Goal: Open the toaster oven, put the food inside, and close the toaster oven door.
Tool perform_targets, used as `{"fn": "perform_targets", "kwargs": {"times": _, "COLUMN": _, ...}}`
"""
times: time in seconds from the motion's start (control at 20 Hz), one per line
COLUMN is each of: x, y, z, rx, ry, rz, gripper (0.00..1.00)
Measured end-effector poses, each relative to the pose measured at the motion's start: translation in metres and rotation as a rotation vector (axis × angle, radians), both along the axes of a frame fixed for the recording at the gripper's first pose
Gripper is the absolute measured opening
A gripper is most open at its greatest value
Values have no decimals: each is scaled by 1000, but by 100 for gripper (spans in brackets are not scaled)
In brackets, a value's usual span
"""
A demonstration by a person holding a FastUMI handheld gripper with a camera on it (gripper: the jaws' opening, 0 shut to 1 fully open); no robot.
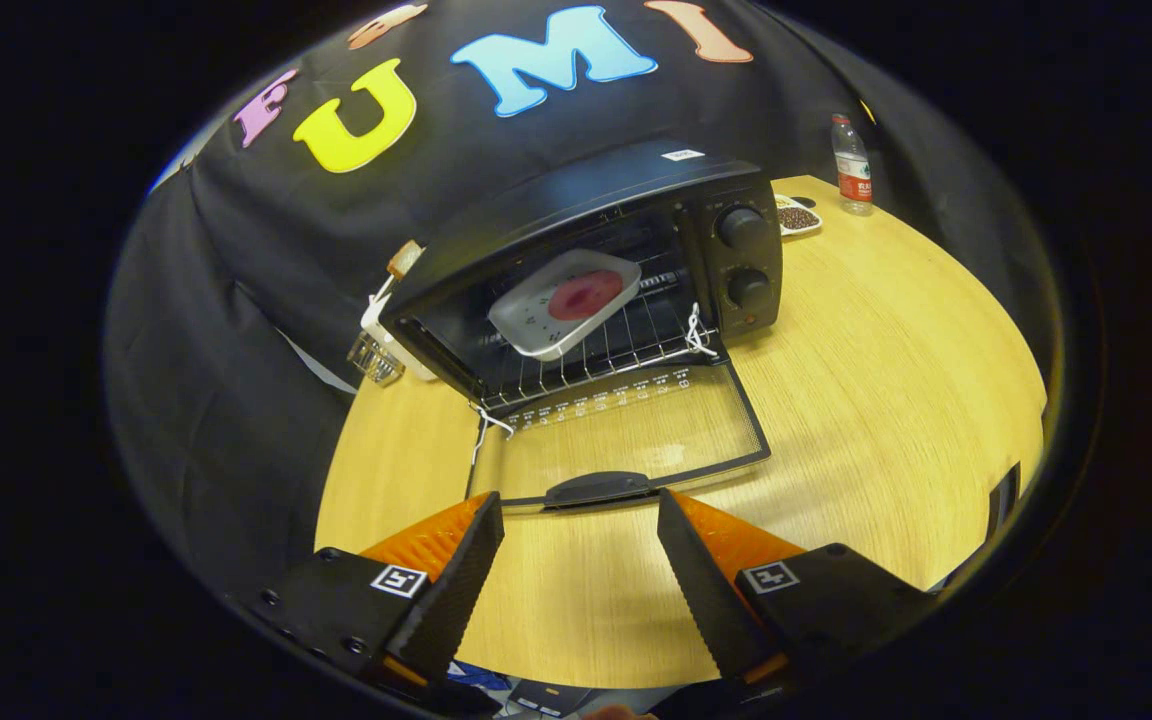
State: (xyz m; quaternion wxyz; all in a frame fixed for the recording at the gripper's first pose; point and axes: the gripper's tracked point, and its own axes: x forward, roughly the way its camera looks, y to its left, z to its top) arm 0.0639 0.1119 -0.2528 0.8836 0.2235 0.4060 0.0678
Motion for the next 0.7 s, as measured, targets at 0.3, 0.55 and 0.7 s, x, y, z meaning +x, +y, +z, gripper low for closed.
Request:
{"fn": "perform_targets", "kwargs": {"times": 0.3, "x": -10, "y": 17, "z": -25, "rx": -107, "ry": 55, "rz": 30, "gripper": 98}}
{"fn": "perform_targets", "kwargs": {"times": 0.55, "x": -20, "y": 13, "z": -62, "rx": -254, "ry": 153, "rz": 68, "gripper": 99}}
{"fn": "perform_targets", "kwargs": {"times": 0.7, "x": -16, "y": 6, "z": -72, "rx": -310, "ry": 175, "rz": 62, "gripper": 99}}
